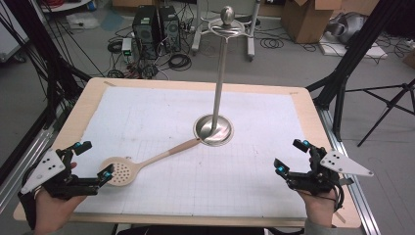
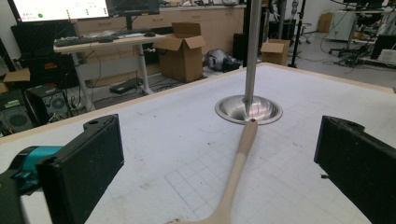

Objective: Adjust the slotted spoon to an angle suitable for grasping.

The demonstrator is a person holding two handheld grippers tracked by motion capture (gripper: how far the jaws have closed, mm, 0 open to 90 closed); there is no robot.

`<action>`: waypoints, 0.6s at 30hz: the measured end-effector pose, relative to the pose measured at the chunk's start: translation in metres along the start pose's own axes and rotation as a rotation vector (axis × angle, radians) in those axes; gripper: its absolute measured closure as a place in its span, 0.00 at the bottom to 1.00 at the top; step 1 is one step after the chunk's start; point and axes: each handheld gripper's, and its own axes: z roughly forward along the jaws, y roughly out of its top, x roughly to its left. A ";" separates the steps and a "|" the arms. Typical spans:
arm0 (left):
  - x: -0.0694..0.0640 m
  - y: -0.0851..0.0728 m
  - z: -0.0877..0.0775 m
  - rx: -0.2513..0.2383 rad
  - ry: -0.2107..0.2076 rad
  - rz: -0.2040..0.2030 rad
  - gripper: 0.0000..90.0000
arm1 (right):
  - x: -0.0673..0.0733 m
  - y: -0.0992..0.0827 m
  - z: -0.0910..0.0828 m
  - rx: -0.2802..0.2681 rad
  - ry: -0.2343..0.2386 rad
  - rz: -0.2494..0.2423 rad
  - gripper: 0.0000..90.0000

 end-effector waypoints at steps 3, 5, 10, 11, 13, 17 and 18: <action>-0.002 0.000 0.001 0.001 -0.004 0.005 0.02 | -0.001 0.000 0.001 -0.009 -0.008 0.010 0.09; -0.003 -0.001 0.002 0.003 -0.009 0.006 0.02 | -0.001 0.000 0.001 -0.010 -0.005 0.014 0.09; -0.008 -0.001 0.004 0.011 -0.033 0.011 0.02 | 0.003 0.001 0.005 -0.004 0.012 0.003 0.09; -0.008 -0.001 0.004 0.011 -0.033 0.011 0.02 | 0.003 0.001 0.005 -0.004 0.012 0.003 0.09; -0.010 0.000 0.006 0.010 -0.048 0.012 0.03 | 0.003 0.001 0.007 0.000 0.019 0.000 0.09; -0.009 0.000 0.010 0.018 -0.061 0.007 0.03 | 0.001 0.000 0.007 0.000 0.020 0.007 0.09; -0.008 0.000 0.011 0.022 -0.062 0.006 0.03 | 0.000 -0.001 0.006 0.002 0.020 0.013 0.09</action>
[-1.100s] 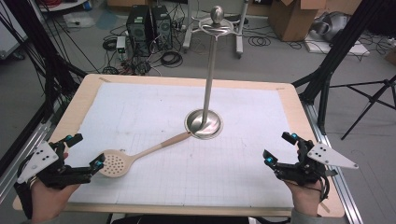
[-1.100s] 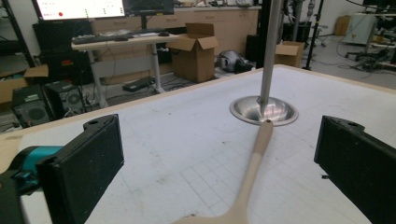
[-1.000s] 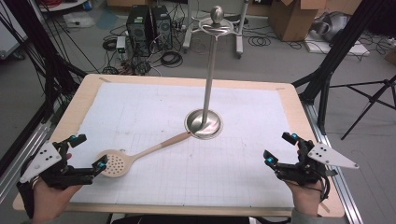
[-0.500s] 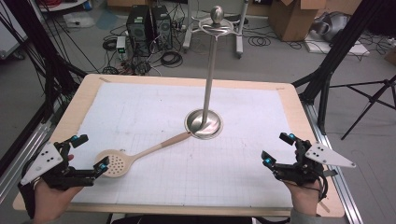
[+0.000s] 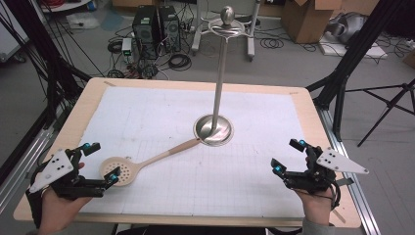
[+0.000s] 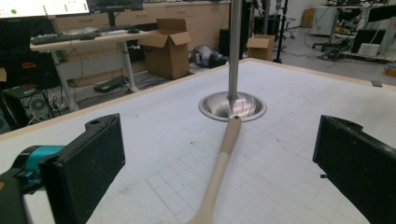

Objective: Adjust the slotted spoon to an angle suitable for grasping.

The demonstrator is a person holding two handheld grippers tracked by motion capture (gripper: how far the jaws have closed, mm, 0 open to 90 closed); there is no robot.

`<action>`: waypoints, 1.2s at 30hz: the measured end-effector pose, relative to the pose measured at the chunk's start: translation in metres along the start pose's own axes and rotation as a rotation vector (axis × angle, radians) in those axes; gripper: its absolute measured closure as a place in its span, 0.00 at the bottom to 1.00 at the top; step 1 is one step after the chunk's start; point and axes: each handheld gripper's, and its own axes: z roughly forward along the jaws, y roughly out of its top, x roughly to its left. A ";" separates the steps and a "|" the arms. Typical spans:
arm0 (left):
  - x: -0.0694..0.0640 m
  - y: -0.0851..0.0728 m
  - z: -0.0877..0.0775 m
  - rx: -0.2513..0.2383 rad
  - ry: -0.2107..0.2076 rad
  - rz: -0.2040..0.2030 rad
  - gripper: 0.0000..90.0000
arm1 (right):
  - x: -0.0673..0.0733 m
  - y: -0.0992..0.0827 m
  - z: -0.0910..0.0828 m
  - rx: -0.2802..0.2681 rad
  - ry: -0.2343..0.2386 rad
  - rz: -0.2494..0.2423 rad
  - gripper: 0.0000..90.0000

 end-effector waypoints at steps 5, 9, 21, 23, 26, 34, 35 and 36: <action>0.004 -0.002 0.004 0.024 -0.029 -0.009 0.03 | 0.000 0.000 0.000 -0.004 0.006 -0.003 0.09; 0.008 -0.002 0.003 0.040 -0.034 -0.013 0.03 | 0.002 0.001 0.000 0.003 0.012 -0.001 0.09; 0.021 0.000 0.002 0.088 -0.076 -0.026 0.03 | 0.002 0.000 0.004 0.014 0.032 -0.007 0.09; 0.022 0.000 0.002 0.094 -0.077 -0.024 0.03 | 0.002 0.000 0.005 0.015 0.034 -0.015 0.09; 0.023 0.000 0.004 0.105 -0.083 -0.031 0.03 | 0.003 0.001 0.006 0.015 0.041 -0.010 0.09; 0.024 0.003 0.008 0.131 -0.096 -0.030 0.03 | 0.002 0.001 0.009 0.023 0.050 -0.009 0.09; 0.024 0.003 0.009 0.137 -0.100 -0.028 0.03 | 0.002 0.001 0.010 0.019 0.052 -0.013 0.09; 0.024 0.004 0.010 0.140 -0.101 -0.028 0.03 | 0.002 0.001 0.010 0.019 0.052 -0.013 0.09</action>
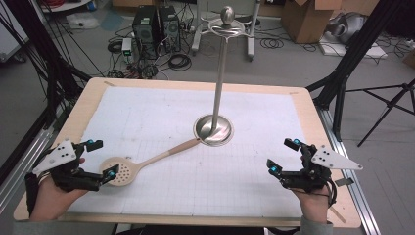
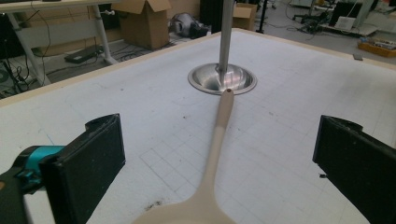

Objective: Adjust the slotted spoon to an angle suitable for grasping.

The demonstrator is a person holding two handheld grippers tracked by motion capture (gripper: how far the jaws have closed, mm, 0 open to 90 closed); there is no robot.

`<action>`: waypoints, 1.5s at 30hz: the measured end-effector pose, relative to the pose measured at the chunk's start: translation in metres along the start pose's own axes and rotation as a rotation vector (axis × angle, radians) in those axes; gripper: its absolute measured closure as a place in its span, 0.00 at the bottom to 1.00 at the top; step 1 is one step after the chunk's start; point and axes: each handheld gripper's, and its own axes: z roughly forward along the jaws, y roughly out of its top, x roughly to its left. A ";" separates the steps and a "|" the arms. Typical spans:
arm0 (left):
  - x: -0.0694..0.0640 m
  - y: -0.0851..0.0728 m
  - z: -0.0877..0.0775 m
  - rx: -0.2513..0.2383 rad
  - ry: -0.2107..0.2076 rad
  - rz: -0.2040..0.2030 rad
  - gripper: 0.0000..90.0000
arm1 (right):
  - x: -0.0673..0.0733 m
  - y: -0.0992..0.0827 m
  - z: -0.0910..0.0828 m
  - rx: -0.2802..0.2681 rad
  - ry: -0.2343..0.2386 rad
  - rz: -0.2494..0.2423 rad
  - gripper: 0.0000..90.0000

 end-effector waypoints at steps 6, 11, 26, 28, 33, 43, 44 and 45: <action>0.002 0.002 0.005 0.015 -0.014 -0.005 0.03 | 0.000 0.001 0.002 0.003 0.007 0.000 0.09; 0.004 0.004 0.011 0.037 -0.024 -0.001 0.03 | 0.000 0.000 0.003 0.005 0.011 -0.003 0.09; 0.008 0.012 0.027 0.102 -0.080 0.023 0.03 | 0.000 0.000 0.005 0.017 0.024 -0.002 0.09; 0.009 0.013 0.031 0.112 -0.083 0.020 0.03 | -0.001 0.000 0.005 0.018 0.024 -0.002 0.09; 0.011 0.016 0.042 0.136 -0.092 0.024 0.03 | -0.004 -0.001 0.007 0.021 0.026 0.008 0.09; 0.008 0.019 0.053 0.149 -0.091 0.022 0.03 | -0.009 -0.001 0.008 0.001 0.030 0.020 0.09; 0.007 0.019 0.054 0.151 -0.090 0.023 0.03 | -0.009 -0.001 0.008 0.001 0.030 0.020 0.09; 0.006 0.019 0.055 0.154 -0.090 0.019 0.03 | -0.009 0.000 0.008 -0.003 0.034 0.018 0.09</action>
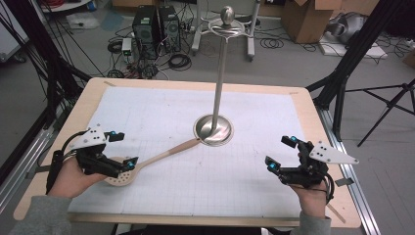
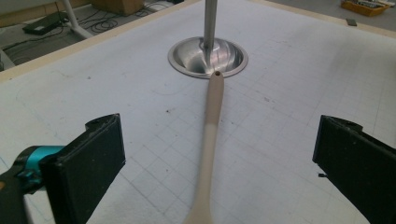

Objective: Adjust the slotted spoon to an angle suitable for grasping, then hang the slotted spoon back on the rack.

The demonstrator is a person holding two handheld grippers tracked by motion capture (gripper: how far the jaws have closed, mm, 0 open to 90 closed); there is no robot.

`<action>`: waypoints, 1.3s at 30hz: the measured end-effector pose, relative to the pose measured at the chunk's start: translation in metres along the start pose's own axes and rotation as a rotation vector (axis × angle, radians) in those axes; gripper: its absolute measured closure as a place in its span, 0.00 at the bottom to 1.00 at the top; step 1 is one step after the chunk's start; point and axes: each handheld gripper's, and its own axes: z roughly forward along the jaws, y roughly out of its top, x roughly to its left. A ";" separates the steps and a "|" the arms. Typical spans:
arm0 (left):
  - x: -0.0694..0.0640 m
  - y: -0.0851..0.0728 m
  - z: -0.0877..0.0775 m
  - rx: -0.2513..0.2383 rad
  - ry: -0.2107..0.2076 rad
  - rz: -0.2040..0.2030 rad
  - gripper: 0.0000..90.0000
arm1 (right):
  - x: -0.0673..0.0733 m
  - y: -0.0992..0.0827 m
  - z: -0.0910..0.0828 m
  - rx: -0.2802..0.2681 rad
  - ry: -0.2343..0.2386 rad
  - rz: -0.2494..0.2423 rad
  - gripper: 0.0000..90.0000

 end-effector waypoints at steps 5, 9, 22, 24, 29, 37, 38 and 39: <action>0.001 0.004 0.006 0.025 -0.001 0.014 0.03 | -0.001 0.001 0.002 -0.005 0.008 -0.002 0.09; 0.001 0.009 0.012 0.048 -0.004 0.034 0.03 | -0.001 0.001 0.002 0.002 0.009 0.001 0.09; 0.001 0.005 0.033 0.120 0.008 0.024 0.11 | 0.002 0.002 0.004 -0.002 0.030 -0.019 0.09; 0.002 0.005 0.035 0.124 0.004 0.024 0.13 | 0.003 0.002 0.004 0.003 0.033 -0.010 0.09; 0.004 0.004 0.040 0.151 -0.005 0.033 0.14 | 0.004 0.002 0.003 0.001 0.030 -0.013 0.09; 0.007 0.003 0.047 0.204 -0.021 0.025 0.15 | 0.006 0.003 0.002 -0.005 0.038 -0.018 0.09; 0.007 0.002 0.049 0.218 -0.024 0.029 0.16 | 0.005 0.003 0.002 -0.004 0.039 -0.020 0.09; 0.008 0.002 0.051 0.230 -0.026 0.028 0.16 | 0.005 0.002 0.002 -0.002 0.041 -0.018 0.09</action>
